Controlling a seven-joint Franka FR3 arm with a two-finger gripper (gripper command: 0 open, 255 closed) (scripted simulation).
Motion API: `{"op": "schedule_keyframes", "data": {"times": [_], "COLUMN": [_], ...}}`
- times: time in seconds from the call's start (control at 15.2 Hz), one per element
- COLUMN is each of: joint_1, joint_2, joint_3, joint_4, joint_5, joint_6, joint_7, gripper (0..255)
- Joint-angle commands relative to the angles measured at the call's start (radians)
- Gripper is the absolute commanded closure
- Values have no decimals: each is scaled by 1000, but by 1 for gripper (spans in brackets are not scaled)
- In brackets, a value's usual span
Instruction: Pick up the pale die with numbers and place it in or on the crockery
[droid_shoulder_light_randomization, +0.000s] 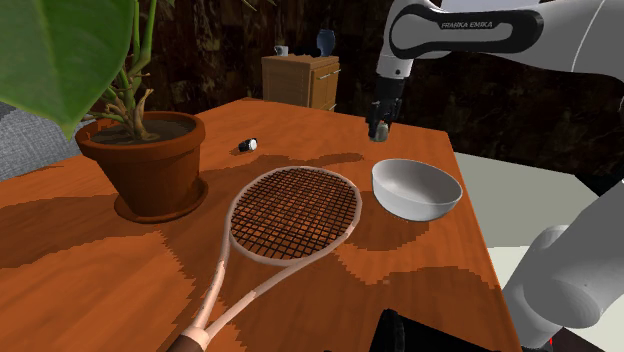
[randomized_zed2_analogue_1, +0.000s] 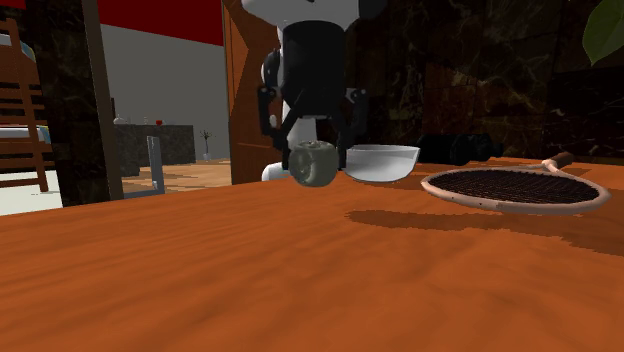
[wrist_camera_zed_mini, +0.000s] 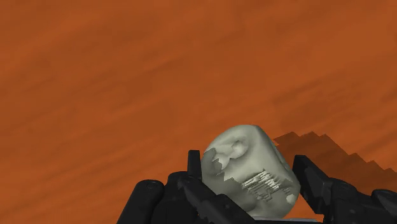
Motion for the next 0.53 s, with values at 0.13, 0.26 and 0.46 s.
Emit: {"op": "schedule_keyframes", "data": {"times": [0.13,0.26,0.46], "joint_1": [1,1,1], "joint_2": [11,18,31], "joint_3": [1,1,0], "joint_4": [65,100,155], "joint_5": [1,2,3], "joint_6": [-54,-82,-125], "joint_7": [1,0,-1], "gripper": [255,255,255]}}
